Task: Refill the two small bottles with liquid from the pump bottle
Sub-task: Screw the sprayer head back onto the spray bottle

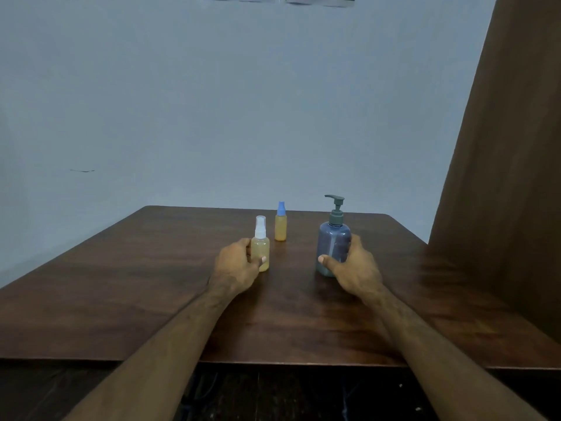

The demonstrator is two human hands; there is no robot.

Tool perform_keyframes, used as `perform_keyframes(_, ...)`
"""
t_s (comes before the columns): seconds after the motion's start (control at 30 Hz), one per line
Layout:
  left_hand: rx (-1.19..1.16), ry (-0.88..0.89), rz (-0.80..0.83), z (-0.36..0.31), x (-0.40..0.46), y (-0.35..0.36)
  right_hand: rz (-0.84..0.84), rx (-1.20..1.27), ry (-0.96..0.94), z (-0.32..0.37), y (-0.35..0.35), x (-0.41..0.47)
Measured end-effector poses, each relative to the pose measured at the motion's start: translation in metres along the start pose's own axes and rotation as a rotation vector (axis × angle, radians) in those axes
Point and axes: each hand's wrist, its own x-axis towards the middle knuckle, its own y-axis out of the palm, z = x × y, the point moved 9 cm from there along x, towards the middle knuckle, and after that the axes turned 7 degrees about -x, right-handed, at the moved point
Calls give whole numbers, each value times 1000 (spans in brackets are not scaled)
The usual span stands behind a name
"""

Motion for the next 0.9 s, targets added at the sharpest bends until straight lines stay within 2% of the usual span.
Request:
perform_keyframes(0.4,30,-16,29,33,102,14,64,16,28,5,36,99)
perform_keyframes(0.9,29,-24,134,44,138,24,94,35,14,7,53,136)
